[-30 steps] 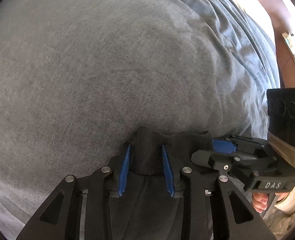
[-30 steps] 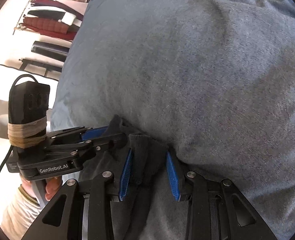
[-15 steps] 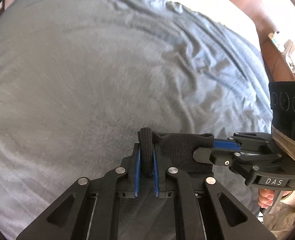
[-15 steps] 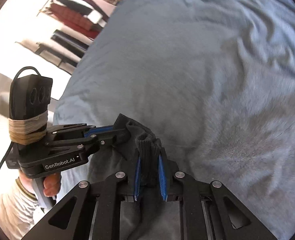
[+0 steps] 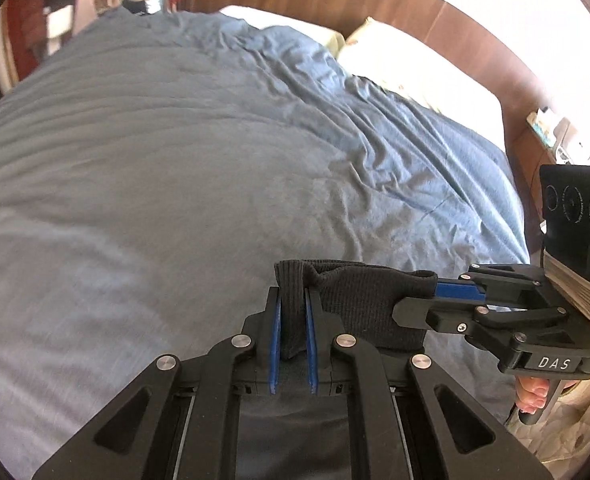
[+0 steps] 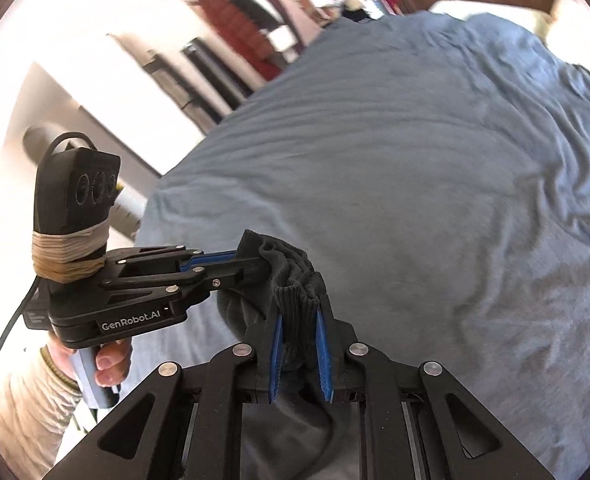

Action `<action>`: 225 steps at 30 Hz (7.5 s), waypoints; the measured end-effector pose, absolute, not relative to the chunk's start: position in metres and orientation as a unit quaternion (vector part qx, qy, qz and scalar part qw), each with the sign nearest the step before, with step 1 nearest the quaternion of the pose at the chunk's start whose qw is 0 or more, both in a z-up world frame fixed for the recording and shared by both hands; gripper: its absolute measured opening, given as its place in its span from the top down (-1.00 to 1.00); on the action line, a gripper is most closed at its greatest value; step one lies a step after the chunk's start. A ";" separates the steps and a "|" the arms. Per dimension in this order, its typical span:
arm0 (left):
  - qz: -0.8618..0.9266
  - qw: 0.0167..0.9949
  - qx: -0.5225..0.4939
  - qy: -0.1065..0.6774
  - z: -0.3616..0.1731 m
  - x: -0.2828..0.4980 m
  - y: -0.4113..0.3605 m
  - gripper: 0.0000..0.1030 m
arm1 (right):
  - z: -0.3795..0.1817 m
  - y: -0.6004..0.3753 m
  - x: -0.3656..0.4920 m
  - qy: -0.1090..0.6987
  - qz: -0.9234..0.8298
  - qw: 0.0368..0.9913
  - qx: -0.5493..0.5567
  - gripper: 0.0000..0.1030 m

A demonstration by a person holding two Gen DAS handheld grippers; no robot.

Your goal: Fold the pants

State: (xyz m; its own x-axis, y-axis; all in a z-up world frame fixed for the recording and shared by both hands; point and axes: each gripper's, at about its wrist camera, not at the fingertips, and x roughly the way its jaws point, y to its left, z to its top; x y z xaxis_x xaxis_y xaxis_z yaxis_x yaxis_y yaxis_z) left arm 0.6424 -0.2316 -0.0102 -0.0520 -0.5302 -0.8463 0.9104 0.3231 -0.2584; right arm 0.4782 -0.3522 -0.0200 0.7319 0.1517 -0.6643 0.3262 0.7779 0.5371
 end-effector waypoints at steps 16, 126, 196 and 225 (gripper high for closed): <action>-0.494 0.713 0.171 0.467 0.018 0.624 -0.063 0.77 | 0.028 -0.205 0.484 0.375 0.030 0.901 0.219 0.67; -0.134 0.846 -0.061 0.512 -0.018 0.464 0.196 -0.04 | 0.014 -0.048 0.400 0.401 0.121 0.907 0.033 -0.18; -0.105 0.788 -0.128 0.593 -0.155 0.505 0.146 0.15 | -0.151 -0.185 0.509 0.560 0.073 0.807 0.173 0.23; -0.085 0.840 -0.092 0.529 -0.059 0.509 0.268 0.26 | -0.048 -0.071 0.482 0.472 0.122 0.858 0.161 0.50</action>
